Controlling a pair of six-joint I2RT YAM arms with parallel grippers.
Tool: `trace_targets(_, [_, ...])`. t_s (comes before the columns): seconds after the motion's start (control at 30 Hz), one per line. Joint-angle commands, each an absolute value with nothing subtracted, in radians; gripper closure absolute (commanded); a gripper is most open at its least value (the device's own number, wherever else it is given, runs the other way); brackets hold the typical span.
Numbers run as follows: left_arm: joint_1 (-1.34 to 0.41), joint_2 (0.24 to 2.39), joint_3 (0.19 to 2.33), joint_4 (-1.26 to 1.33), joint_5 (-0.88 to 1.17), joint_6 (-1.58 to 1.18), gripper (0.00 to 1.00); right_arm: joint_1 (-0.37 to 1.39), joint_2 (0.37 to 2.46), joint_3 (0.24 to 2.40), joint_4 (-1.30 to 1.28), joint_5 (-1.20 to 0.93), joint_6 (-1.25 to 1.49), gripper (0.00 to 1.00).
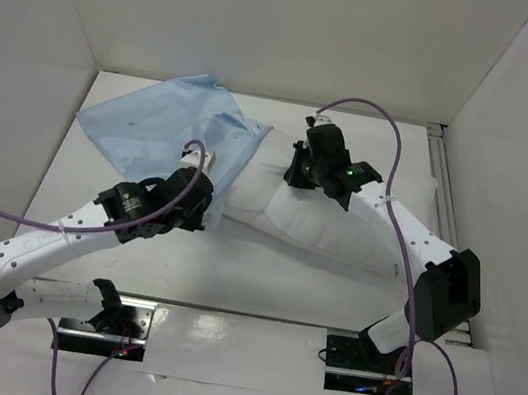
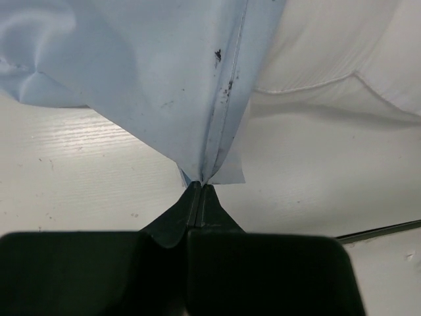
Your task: Put the pillow into the pillowcase
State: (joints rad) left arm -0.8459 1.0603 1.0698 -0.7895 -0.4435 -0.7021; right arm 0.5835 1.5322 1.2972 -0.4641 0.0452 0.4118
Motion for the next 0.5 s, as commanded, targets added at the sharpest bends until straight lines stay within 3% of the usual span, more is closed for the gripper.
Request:
trace_targets(0.0, [-0.85, 1.095, 1.097, -0.839, -0.42, -0.641, 1.0, 0.539, 1.474, 1.376, -0.391, 0.051, 0.428, 1.0])
trace_targets(0.47, [-0.85, 1.135, 1.086, -0.87, -0.351, -0.535, 1.0, 0.434, 1.509, 1.39, -0.354, -0.04, 0.422, 1.0])
